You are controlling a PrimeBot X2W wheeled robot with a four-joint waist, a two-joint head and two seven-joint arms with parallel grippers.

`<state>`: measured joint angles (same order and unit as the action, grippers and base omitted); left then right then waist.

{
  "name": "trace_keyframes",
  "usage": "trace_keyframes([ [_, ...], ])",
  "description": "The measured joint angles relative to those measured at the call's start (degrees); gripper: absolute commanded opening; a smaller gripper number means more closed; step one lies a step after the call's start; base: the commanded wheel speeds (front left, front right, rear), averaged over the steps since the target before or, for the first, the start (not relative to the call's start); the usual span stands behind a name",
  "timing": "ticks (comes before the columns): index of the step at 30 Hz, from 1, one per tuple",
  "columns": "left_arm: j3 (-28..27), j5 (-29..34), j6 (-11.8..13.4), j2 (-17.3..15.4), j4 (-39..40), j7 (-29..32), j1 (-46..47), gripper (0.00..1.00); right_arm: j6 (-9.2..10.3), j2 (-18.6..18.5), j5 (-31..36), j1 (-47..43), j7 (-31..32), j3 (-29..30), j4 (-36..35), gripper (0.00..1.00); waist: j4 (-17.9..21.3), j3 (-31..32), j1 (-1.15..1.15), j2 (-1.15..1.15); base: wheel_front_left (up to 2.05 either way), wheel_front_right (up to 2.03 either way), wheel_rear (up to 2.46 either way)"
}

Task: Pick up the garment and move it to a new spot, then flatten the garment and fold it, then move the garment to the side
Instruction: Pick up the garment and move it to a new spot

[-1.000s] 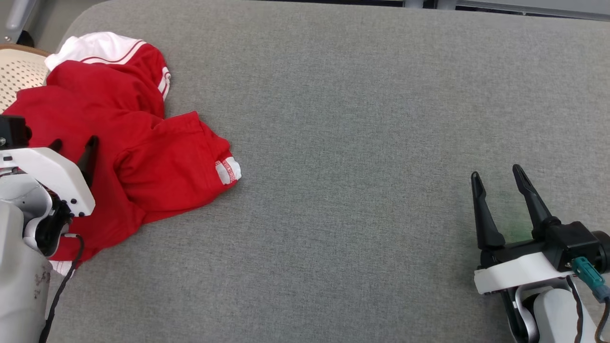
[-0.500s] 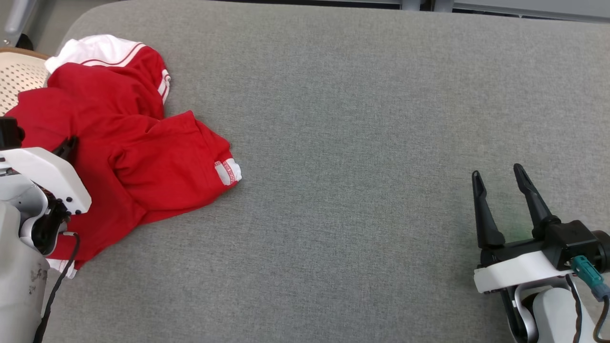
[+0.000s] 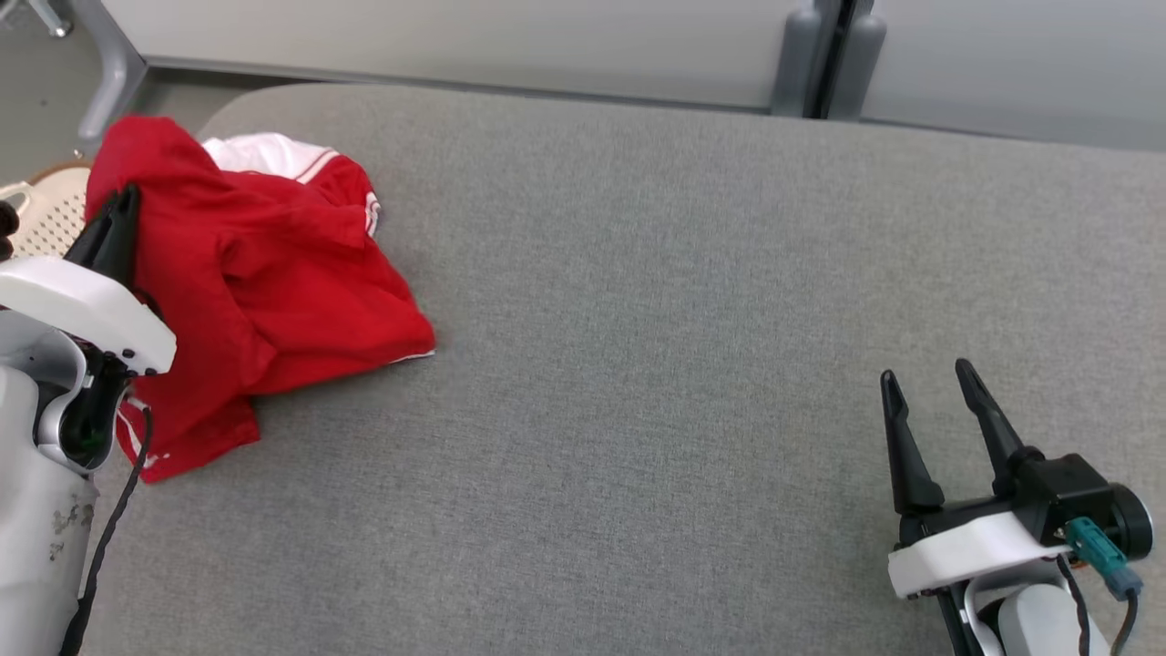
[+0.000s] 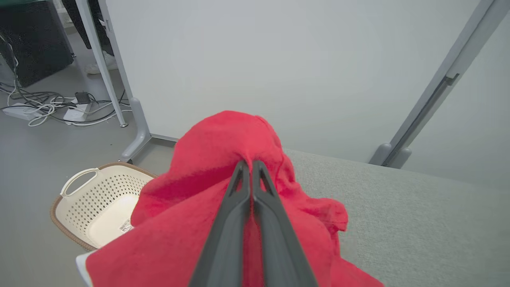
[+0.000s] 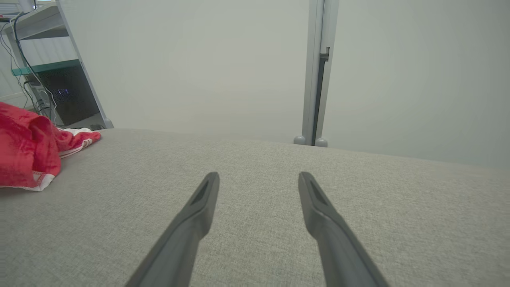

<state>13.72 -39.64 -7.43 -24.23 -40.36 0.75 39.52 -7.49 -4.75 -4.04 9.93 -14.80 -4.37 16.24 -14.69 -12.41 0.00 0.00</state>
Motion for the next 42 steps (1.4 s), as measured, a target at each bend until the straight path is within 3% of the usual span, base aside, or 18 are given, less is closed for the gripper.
trace_keyframes([
  [4, -1.11, -1.11, 0.23, 0.29, 5.83, -1.97, -0.59, 0.00, 0.00, 0.41, -0.56, -0.98, -0.07, -0.27, 0.96, 1.00, -0.28, 2.97, 0.00, 0.00, 0.00, 0.00, 0.00],
  [10, -1.19, -2.70, 1.13, 3.20, 16.57, -3.13, -3.29, 0.00, 0.00, 1.18, -0.67, -1.57, -0.14, -1.48, 1.31, 1.00, -0.12, 6.53, 0.00, 0.00, 0.00, 0.00, 0.00],
  [20, 3.50, -3.03, 7.51, 11.02, 29.26, 0.16, -6.23, 0.00, -0.01, 1.77, -1.30, -2.03, -0.16, -1.70, 0.82, 1.00, 4.63, 8.13, 0.00, 0.00, 0.00, 0.00, 0.00],
  [28, 6.53, -2.71, 12.32, 17.38, 27.47, 0.91, -6.41, 0.00, 0.00, 1.88, -1.55, -1.13, -0.16, -2.25, 0.07, 1.00, 11.07, 6.79, 0.00, 0.00, 0.00, 0.00, 0.00],
  [32, 8.93, -2.27, 13.52, 20.02, 23.34, -0.85, -5.31, 0.00, 0.00, 1.88, -1.98, 0.03, -0.16, -2.12, -0.46, 1.00, 14.94, 5.28, 0.00, 0.00, 0.00, 0.00, 0.00],
  [42, 16.66, -9.14, 15.61, 21.47, 12.21, -7.84, 1.51, 0.00, 0.00, 1.86, -3.59, 2.67, -0.15, -4.27, -1.07, 1.00, 25.11, 0.18, 0.00, 0.00, 0.00, 0.00, 0.00],
])
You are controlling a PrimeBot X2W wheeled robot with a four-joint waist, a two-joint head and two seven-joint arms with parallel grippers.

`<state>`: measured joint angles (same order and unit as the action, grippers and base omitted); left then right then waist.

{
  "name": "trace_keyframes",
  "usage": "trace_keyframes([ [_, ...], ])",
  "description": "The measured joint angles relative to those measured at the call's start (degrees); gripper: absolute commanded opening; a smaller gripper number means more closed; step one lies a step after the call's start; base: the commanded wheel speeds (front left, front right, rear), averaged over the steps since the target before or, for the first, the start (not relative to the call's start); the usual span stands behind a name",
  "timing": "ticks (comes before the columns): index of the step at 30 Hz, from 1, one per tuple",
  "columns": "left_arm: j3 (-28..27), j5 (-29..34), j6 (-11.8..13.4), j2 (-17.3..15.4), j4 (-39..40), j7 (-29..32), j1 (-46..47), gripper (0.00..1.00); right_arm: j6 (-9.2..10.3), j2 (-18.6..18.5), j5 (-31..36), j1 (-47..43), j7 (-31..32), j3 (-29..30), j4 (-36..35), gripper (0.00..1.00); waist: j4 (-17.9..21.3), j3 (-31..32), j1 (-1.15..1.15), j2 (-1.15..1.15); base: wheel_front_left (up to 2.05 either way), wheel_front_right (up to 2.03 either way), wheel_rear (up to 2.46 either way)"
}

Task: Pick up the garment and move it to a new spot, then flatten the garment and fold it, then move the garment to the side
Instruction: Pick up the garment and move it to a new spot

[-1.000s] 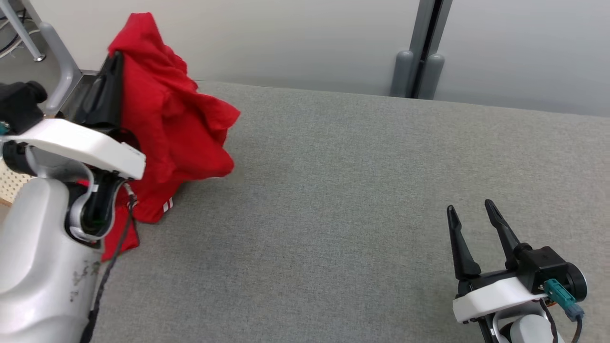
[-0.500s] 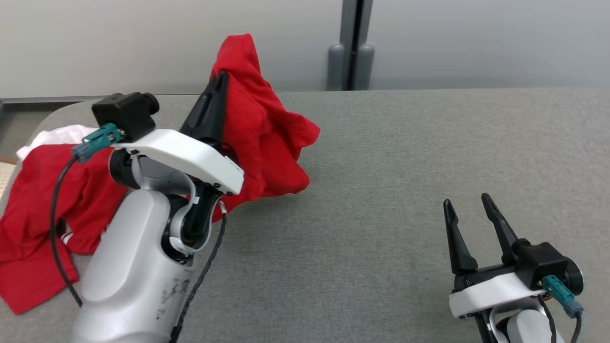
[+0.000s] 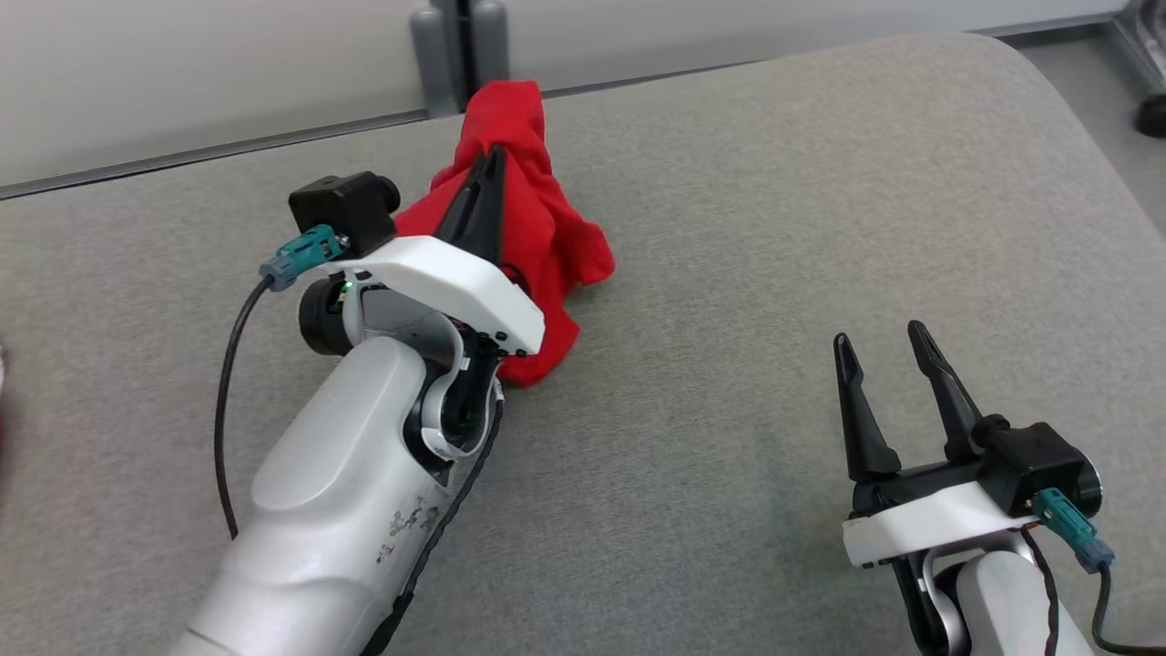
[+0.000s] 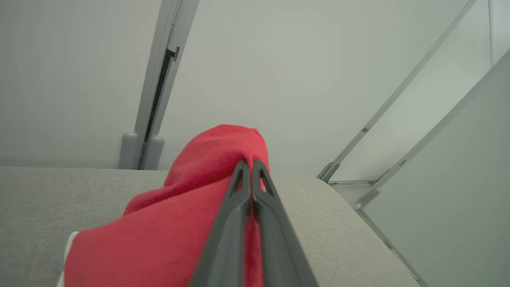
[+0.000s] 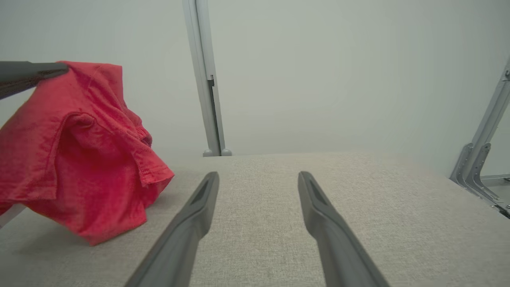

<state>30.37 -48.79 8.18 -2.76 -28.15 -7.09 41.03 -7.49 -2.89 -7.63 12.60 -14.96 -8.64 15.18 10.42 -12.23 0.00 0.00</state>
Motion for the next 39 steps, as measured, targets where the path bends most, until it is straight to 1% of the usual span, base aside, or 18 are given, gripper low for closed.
trace_keyframes([
  [3, 4.47, -3.31, 1.07, 0.02, -2.49, -1.76, 1.99, 0.00, 0.00, 0.02, -0.69, 0.31, -0.01, -0.70, -0.04, 1.00, 2.79, -1.18, 0.00, 0.00, 0.00, 0.00, 0.00],
  [4, 6.11, -4.34, 1.30, -0.01, -3.11, -2.41, 2.49, 0.48, 0.00, 0.03, -0.88, 0.31, -0.01, -0.93, -0.05, 1.00, 3.61, -1.55, 0.00, 0.00, 0.00, 0.00, 0.00],
  [5, 7.67, -5.52, 1.45, 0.01, -3.49, -2.65, 2.94, 1.00, 0.00, 0.03, -1.01, 0.32, -0.01, -1.03, -0.09, 1.00, 4.32, -1.90, 0.00, 0.00, 0.00, 0.00, 0.00],
  [7, 10.59, -8.02, 1.41, 0.11, -3.87, -3.15, 3.77, 1.00, 0.00, 0.01, -1.32, 0.32, -0.01, -0.96, -0.24, 1.00, 5.28, -2.64, 0.00, 0.00, 0.00, 0.00, 0.00],
  [10, 13.07, -10.82, 1.41, 0.18, -4.80, -4.55, 4.66, 1.00, 0.00, 0.01, -1.34, 0.32, 0.00, -0.26, -0.35, 1.00, 5.49, -3.33, 0.00, 0.00, 0.00, 0.00, 0.00],
  [13, 13.49, -12.24, 0.86, 0.10, -6.25, -6.21, 6.27, 1.00, 0.00, 0.03, -1.29, 0.32, -0.01, 0.04, -0.31, 1.00, 4.25, -3.16, 0.00, 0.00, 0.00, 0.00, 0.00],
  [16, 12.27, -12.16, 0.04, 0.04, -8.51, -7.32, 7.23, 1.00, 0.00, 0.07, -0.56, 0.29, -0.01, 0.78, -0.23, 1.00, 2.34, -2.57, 0.00, 0.00, 0.00, 0.00, 0.00],
  [19, 10.07, -10.06, -0.94, -0.93, -10.32, -7.82, 7.98, 1.00, -0.01, 0.08, 0.62, 0.04, -0.01, 1.46, -0.02, 1.00, -0.06, -1.69, 0.00, 0.00, 0.00, 0.00, 0.00],
  [22, 6.49, -6.90, -2.18, -3.38, -10.53, -7.92, 7.52, 1.00, 0.00, 0.05, 1.30, -0.62, 0.00, 2.55, 0.21, 1.00, -2.76, -0.51, 0.00, 0.00, 0.00, 0.00, 0.00],
  [24, 4.53, -3.63, -3.00, -5.41, -10.12, -8.00, 5.97, 1.00, 0.00, 0.07, 1.93, -0.99, -0.01, 2.89, 0.33, 1.00, -4.63, 0.41, 0.00, 0.00, 0.00, 0.00, 0.00],
  [25, 4.53, -3.63, -3.00, -5.41, -10.12, -8.00, 5.97, 1.00, 0.00, 0.07, 1.93, -0.99, -0.01, 2.89, 0.33, 1.00, -4.63, 0.41, 0.00, 0.00, 0.00, 0.00, 0.00],
  [27, 2.86, -0.79, -4.36, -6.95, -9.34, -8.00, 3.14, 1.00, -0.01, 0.11, 2.40, -1.38, -0.01, 3.35, 0.49, 1.00, -6.53, 1.39, 0.00, 0.00, 0.00, 0.00, 0.00],
  [30, 0.00, 1.01, -6.54, -8.39, -8.18, -8.00, -2.40, 1.00, 0.00, 0.09, 2.68, -2.24, -0.01, 3.75, 0.81, 1.00, -9.16, 2.98, 0.00, 0.00, 0.00, 0.00, 0.00],
  [32, -0.88, 4.47, -7.81, -9.88, -6.43, -8.01, -5.78, 1.00, -0.01, 0.10, 1.29, -2.72, -0.01, 4.24, 0.73, 1.00, -10.82, 3.97, 0.00, 0.00, 0.00, 0.00, 0.00],
  [33, -1.34, 5.92, -8.29, -10.38, -5.52, -8.02, -7.45, 1.00, 0.00, 0.07, 1.65, -3.08, -0.01, 4.37, 0.74, 1.00, -11.63, 4.41, 0.00, 0.00, 0.00, 0.00, 0.00],
  [35, -2.49, 8.87, -9.20, -10.71, -3.24, -8.03, -11.36, 1.00, 0.00, 0.08, 1.93, -3.89, 0.00, 4.52, 0.90, 1.00, -13.17, 5.31, 0.00, 0.00, 0.00, 0.00, 0.00],
  [36, -3.53, 10.00, -9.21, -10.53, -1.97, -8.03, -13.44, 1.00, 0.00, 0.10, 2.10, -4.22, -0.01, 4.53, 0.97, 1.00, -13.82, 5.77, 0.00, 0.00, 0.00, 0.00, 0.00],
  [39, -7.13, 12.65, -9.37, -9.11, 2.11, -8.04, -20.20, 1.00, 0.00, 0.10, 2.35, -5.11, -0.01, 4.59, 1.04, 1.00, -15.16, 7.37, 0.00, 0.00, 0.00, 0.00, 0.00],
])
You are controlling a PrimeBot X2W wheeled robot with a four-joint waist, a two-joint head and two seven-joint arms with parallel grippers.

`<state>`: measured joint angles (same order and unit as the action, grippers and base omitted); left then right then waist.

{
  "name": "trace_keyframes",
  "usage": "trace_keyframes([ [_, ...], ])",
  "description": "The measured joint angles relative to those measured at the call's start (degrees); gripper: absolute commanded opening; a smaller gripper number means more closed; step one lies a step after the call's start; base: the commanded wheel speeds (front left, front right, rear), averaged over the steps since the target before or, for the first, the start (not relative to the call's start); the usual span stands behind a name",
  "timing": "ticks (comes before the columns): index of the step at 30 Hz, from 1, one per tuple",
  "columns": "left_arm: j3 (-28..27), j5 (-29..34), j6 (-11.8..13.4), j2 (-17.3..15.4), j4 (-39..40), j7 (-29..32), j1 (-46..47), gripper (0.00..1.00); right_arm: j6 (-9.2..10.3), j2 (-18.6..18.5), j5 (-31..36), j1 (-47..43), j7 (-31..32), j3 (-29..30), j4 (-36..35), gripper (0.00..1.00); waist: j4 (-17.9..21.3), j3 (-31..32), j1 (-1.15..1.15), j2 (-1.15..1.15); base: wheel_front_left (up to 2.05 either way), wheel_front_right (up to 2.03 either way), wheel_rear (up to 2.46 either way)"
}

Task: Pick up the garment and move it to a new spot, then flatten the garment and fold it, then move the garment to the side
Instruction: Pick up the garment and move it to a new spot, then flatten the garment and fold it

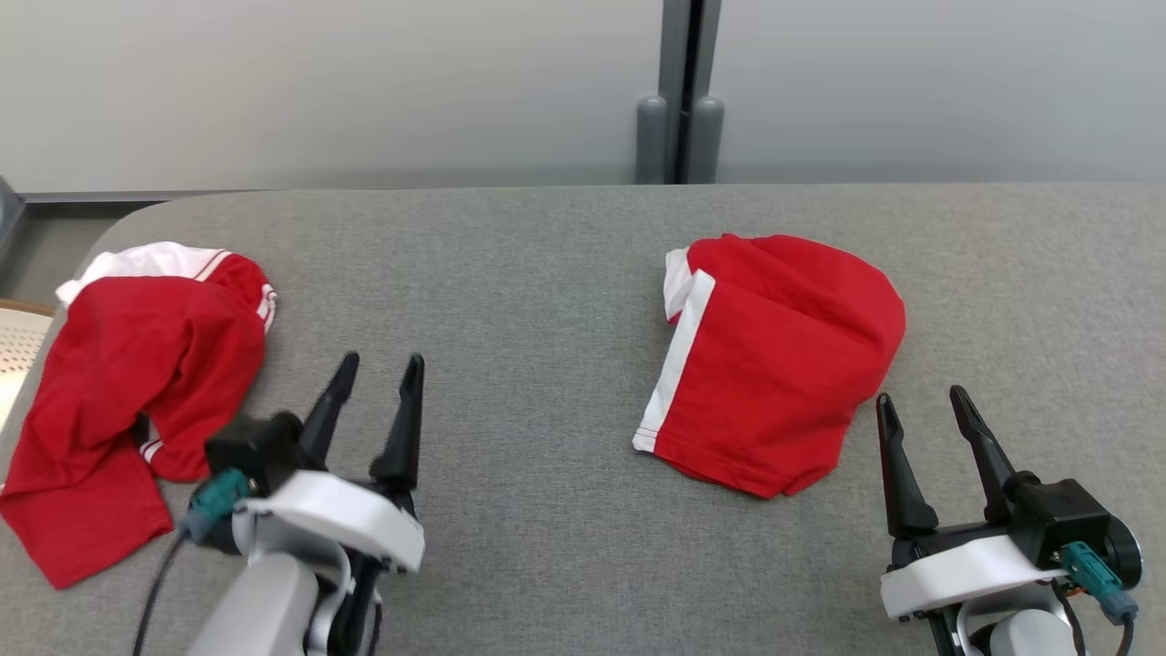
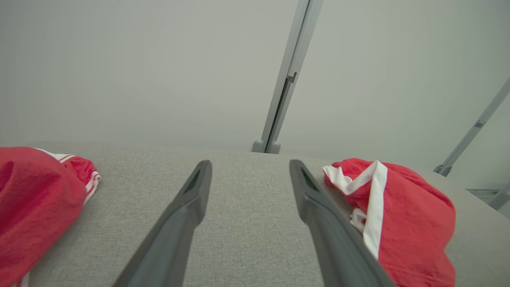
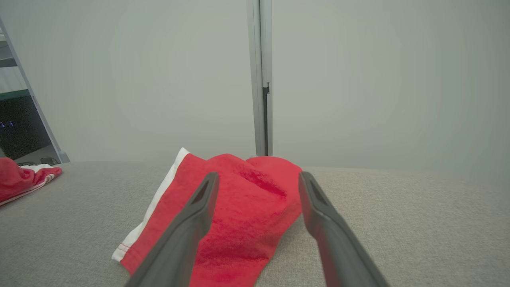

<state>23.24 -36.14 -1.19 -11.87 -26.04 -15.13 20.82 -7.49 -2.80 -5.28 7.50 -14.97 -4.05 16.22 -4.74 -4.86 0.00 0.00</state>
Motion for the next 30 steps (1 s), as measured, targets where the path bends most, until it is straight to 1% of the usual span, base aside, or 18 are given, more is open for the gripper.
trace_keyframes([
  [3, -2.24, 3.42, -0.29, 1.89, 3.31, 0.00, -5.27, 1.00, 0.00, -0.02, 0.10, -0.87, 0.00, 0.63, 0.00, 1.00, -1.15, 1.03, 0.00, 0.00, 0.00, 0.00, 0.00],
  [5, -4.24, 3.93, -0.41, 3.80, 4.31, 0.00, -7.66, 1.00, 0.00, -0.04, 0.74, -1.25, 0.00, 0.37, 0.01, 1.00, -1.76, 1.52, 0.00, 0.00, 0.00, 0.00, 0.00],
  [8, -5.97, 5.45, -1.37, 5.19, 4.63, 0.00, -9.25, 1.00, 0.00, -0.02, 1.43, -1.32, 0.00, -0.73, -0.12, 1.00, -2.39, 1.87, 0.00, 0.00, 0.00, 0.00, 0.00],
  [11, -6.84, 6.69, -2.35, 6.22, 4.54, 0.00, -9.26, 1.00, 0.00, -0.08, 1.36, -0.80, 0.00, -3.21, -0.05, 1.00, -3.00, 1.77, 0.00, 0.00, 0.00, 0.00, 0.00],
  [13, -7.26, 7.60, -2.88, 6.89, 4.23, 0.00, -9.23, 1.00, 0.00, -0.07, 1.10, 0.04, -0.01, -6.04, 0.81, 1.00, -3.56, 1.60, 0.00, 0.00, 0.00, 0.00, 0.00],
  [17, -8.06, 8.46, -3.86, 7.71, 3.81, 0.00, -9.07, 1.00, -0.01, -0.37, 2.09, 2.64, -0.14, -12.01, 4.48, 1.00, -4.86, 0.86, 0.00, 0.00, 0.00, 0.00, 0.00],
  [21, -8.12, 8.60, -4.68, 8.58, 3.05, 0.00, -8.86, 1.00, -0.01, -0.69, 2.81, 6.48, 1.48, -15.32, 9.65, 1.00, -6.46, -0.32, 0.00, 0.00, 0.00, 0.00, 0.00],
  [23, -7.95, 8.60, -4.89, 8.79, 2.71, 0.00, -8.70, 1.00, -0.01, -0.82, 3.70, 8.34, 2.61, -15.60, 12.80, 1.00, -7.41, -0.98, 0.00, 0.00, 0.00, 0.00, 0.00],
  [25, -7.89, 8.59, -5.26, 8.90, 2.43, 0.00, -8.52, 1.00, -0.01, -0.89, 5.54, 9.98, 3.56, -15.00, 15.70, 1.00, -8.45, -1.67, 0.00, 0.00, 0.00, 0.00, 0.00],
  [30, -7.73, 8.03, -5.56, 9.00, 1.93, 0.00, -8.06, 1.00, -0.01, -0.57, 7.69, 12.60, 5.04, -13.57, 21.59, 1.00, -11.03, -3.39, 0.00, 0.00, 0.00, 0.00, 0.00],
])
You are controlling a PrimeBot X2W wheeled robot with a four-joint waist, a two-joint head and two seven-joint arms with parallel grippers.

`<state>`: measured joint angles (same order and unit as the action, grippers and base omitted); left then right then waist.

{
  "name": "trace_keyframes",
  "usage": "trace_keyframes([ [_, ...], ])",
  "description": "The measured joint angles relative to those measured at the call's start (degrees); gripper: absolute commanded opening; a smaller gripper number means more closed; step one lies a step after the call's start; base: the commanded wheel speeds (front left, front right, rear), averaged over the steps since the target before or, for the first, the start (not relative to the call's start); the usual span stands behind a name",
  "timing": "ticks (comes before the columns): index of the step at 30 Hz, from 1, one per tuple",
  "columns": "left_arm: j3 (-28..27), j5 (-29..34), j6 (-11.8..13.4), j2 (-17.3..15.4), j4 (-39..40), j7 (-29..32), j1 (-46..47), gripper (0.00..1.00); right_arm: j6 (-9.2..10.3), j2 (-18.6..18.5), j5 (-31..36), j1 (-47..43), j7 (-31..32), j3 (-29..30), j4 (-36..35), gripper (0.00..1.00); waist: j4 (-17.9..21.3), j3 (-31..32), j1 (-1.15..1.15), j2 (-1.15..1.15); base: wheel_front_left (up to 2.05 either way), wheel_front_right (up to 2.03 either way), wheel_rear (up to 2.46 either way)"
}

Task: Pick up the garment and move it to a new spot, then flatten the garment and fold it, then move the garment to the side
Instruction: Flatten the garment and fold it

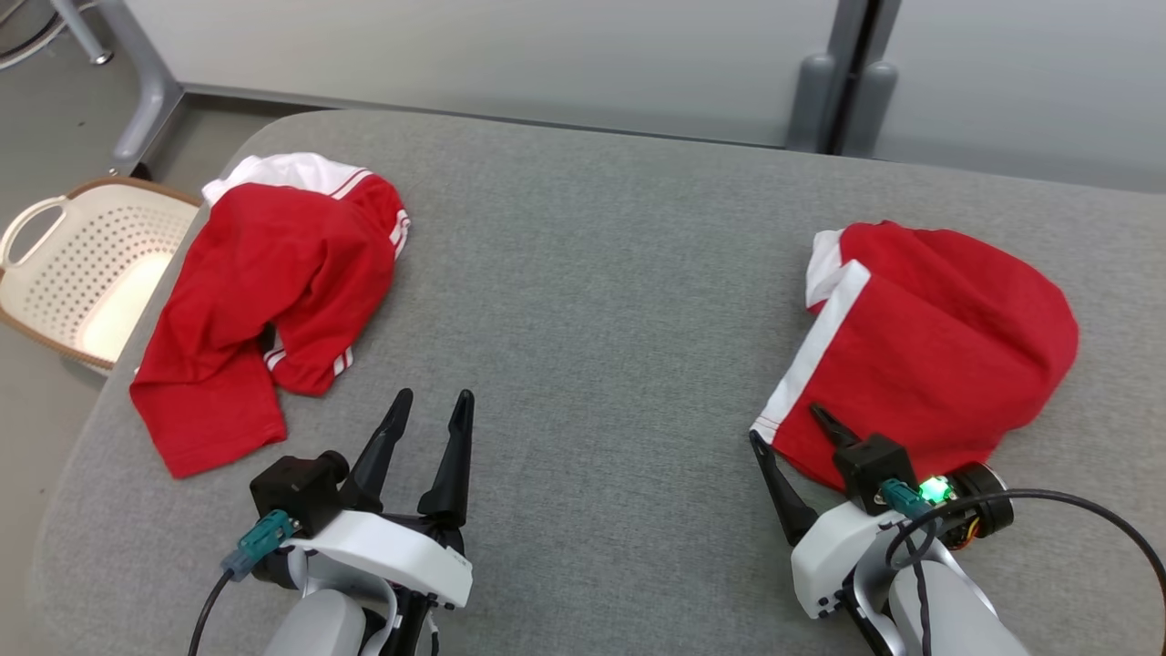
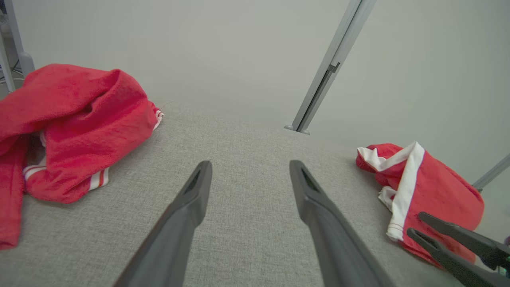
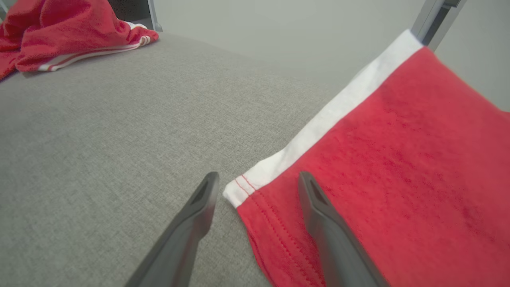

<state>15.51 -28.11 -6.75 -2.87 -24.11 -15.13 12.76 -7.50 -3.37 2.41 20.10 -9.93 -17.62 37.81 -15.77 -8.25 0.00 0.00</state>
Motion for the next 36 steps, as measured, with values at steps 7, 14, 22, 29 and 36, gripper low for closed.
trace_keyframes([
  [7, 1.37, -2.54, 0.29, 0.05, 1.56, 0.00, 0.48, 1.00, 0.00, 0.38, 0.70, 2.24, 0.42, 1.89, 6.10, 1.00, -3.38, -1.87, 0.00, 0.00, 0.00, 0.00, 0.00],
  [14, 0.88, -2.60, 1.11, 0.07, 3.16, 0.00, 0.36, 1.00, -0.01, 0.64, 1.16, 3.69, 0.29, 4.19, 9.59, 1.00, -3.77, -1.97, 0.00, 0.00, 0.00, 0.00, 0.00],
  [22, 1.89, -2.56, 1.10, 0.10, 3.89, 0.00, 0.41, 1.00, -0.05, 0.64, -2.05, 4.99, -0.13, 3.42, 11.85, 0.00, -2.76, -2.50, 0.00, 0.00, 0.00, 0.00, 0.00],
  [29, 1.03, -1.96, 1.25, 0.10, 3.47, 0.00, 0.26, 1.00, -0.05, 0.57, -2.59, 4.73, -3.56, 3.54, 10.96, 0.00, -0.59, -1.55, 0.00, 0.00, 0.00, 0.00, 0.00],
  [36, -1.38, -0.62, 1.26, 0.08, 2.52, -0.01, -2.27, 1.00, -0.04, 0.34, -5.67, -0.12, -4.78, 1.20, 1.42, 0.00, 3.50, 1.98, 0.00, 0.00, 0.00, 0.00, 0.00],
])
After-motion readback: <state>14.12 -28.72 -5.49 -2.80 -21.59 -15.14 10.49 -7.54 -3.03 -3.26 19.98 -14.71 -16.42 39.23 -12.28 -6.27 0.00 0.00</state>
